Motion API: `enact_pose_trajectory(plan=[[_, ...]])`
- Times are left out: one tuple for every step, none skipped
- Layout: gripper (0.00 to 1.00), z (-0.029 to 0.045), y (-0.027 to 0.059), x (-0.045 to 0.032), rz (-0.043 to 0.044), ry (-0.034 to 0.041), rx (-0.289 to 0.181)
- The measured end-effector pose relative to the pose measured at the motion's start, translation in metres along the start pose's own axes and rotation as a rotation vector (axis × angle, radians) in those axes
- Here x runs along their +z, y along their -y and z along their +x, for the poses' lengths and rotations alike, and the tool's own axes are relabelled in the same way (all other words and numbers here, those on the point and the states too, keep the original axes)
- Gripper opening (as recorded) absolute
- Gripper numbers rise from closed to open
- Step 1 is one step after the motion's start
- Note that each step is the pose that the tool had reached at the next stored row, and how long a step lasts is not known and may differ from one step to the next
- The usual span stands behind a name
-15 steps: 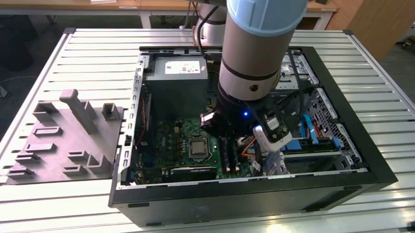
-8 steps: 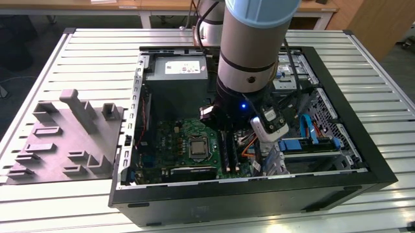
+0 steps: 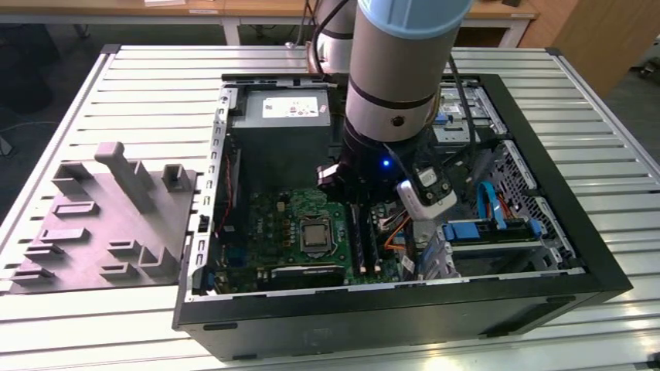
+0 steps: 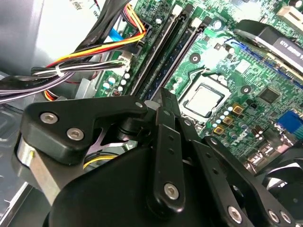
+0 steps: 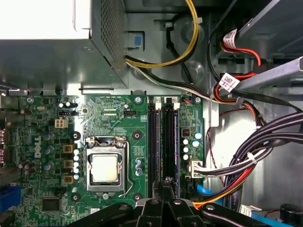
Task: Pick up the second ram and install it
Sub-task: 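Press down the second ram until it locks into place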
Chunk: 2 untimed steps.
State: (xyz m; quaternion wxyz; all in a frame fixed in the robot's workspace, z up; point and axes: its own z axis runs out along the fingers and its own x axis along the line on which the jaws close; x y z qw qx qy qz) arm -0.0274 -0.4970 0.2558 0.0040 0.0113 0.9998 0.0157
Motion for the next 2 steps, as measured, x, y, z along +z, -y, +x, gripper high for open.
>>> enact_pose_trajectory(plan=[[0.10, 0.0000, 0.0000, 0.0000, 0.0000, 0.0000, 0.000], [0.10, 0.0000, 0.0000, 0.0000, 0.0000, 0.0000, 0.000]])
